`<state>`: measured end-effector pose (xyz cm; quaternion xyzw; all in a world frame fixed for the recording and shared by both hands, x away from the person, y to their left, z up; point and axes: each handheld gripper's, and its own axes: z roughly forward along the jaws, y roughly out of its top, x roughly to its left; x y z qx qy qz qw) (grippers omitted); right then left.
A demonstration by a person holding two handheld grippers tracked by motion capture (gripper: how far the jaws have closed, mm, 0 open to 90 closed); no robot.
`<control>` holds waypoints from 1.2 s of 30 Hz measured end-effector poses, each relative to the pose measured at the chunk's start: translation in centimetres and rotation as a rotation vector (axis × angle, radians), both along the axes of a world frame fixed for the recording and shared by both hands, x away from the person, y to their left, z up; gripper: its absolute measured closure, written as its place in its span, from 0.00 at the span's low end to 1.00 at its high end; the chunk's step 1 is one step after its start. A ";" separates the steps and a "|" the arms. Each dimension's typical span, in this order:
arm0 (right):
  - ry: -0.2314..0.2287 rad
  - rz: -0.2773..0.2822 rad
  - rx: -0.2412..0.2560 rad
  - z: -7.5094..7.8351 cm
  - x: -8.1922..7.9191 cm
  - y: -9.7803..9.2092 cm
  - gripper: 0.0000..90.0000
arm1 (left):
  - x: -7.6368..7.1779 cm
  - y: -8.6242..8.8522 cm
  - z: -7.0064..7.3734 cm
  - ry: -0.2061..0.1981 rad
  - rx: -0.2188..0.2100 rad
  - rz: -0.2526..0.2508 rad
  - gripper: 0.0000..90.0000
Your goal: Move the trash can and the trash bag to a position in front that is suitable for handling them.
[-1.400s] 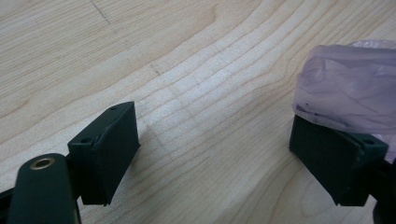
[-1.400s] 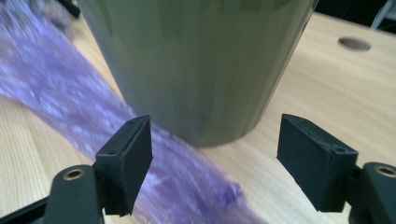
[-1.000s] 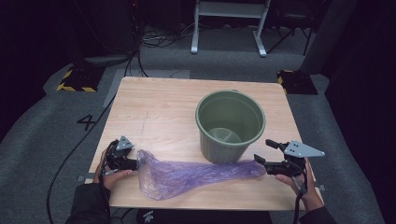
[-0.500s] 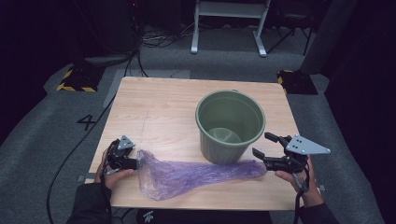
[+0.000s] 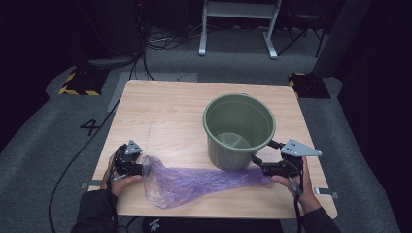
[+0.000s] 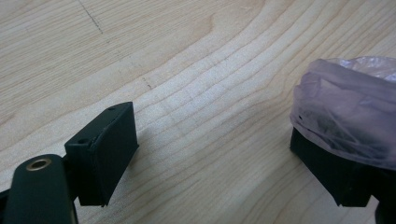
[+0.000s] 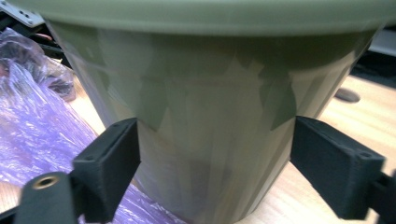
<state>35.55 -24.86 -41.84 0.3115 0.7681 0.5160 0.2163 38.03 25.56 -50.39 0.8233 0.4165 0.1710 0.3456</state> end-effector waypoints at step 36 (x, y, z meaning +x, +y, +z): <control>0.071 -0.106 -0.050 -1.7 7.8 4.6 0.20 | 0.7 -1.6 0.0 -0.003 0.002 -0.033 0.16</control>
